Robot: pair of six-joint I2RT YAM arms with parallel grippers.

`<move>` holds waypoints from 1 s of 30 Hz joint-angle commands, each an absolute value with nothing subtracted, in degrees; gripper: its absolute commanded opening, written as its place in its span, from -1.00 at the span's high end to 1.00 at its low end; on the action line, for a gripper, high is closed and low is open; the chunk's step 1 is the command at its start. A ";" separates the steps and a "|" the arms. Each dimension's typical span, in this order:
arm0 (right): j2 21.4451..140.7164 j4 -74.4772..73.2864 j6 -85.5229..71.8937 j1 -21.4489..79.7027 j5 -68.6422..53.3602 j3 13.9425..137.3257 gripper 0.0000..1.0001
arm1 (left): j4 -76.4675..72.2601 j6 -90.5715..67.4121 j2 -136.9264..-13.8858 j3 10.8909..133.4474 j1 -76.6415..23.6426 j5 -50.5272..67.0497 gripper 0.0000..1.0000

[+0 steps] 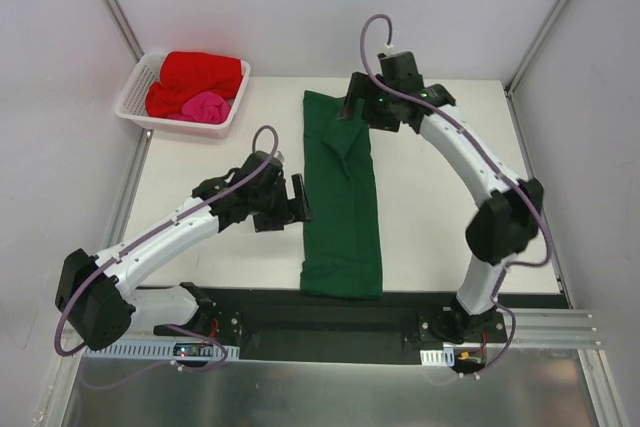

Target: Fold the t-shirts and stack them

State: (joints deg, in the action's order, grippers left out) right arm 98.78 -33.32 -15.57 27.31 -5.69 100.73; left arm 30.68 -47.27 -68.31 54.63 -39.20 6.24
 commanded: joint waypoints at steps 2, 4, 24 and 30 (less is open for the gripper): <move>115.55 -36.12 -16.08 28.21 -4.75 111.07 -0.93 | 25.05 -48.77 -69.08 52.21 -42.80 12.49 -0.72; 123.11 -36.12 -16.87 28.83 -4.92 116.61 -0.93 | 21.98 -51.14 -72.15 51.07 -42.37 13.96 -0.72; 143.96 -32.34 -23.99 27.95 -5.80 128.23 -0.93 | 26.98 -48.08 -62.66 45.17 -30.32 11.69 -0.79; 145.12 -32.17 -24.78 26.81 -8.69 130.61 -0.93 | 27.33 -45.89 -65.04 46.06 -29.44 13.62 -0.79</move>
